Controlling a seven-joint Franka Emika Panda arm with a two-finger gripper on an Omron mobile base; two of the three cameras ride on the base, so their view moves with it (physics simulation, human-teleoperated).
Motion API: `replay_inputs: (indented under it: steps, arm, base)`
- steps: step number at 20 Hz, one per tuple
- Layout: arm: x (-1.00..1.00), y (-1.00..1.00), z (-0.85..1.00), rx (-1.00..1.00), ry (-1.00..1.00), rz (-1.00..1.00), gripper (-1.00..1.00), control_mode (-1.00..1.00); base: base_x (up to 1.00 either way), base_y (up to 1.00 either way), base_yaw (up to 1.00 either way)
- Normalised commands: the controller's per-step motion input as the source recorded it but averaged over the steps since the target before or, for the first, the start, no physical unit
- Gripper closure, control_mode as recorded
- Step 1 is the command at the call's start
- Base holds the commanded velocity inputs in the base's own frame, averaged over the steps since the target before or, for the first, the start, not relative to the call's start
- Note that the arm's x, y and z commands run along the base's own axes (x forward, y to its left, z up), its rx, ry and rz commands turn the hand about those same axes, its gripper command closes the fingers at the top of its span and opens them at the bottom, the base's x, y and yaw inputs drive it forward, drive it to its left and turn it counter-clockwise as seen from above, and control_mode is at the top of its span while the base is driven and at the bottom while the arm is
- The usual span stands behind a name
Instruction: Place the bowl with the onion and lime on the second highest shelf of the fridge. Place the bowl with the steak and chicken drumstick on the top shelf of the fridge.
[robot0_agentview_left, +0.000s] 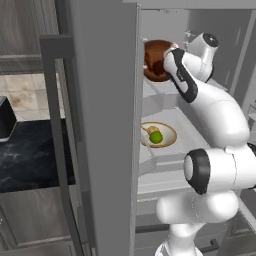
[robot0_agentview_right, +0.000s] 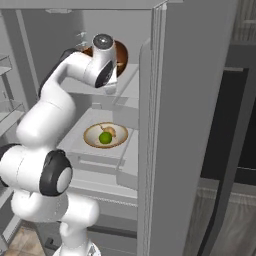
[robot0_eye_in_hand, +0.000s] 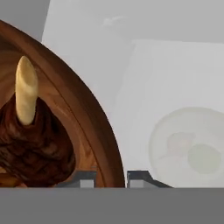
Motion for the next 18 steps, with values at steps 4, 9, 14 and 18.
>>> replay_inputs:
  steps: [4,9,14,18]
  arm:
    - [-0.02,0.0,0.18,0.0,-0.02,0.0,-1.0,-1.0]
    - [-0.94,0.0,0.26,-0.04,-0.38,0.0,-1.0,-1.0]
    - [-1.0,0.01,0.03,0.0,-0.28,-0.02,-1.0,-1.0]
    - [-1.0,0.17,-0.52,-0.08,-0.08,-0.01,-1.0,-1.0]
  base:
    - [0.0,0.0,0.0]
    - [0.0,0.0,0.0]
    - [0.0,0.0,0.0]
    - [0.0,0.0,0.0]
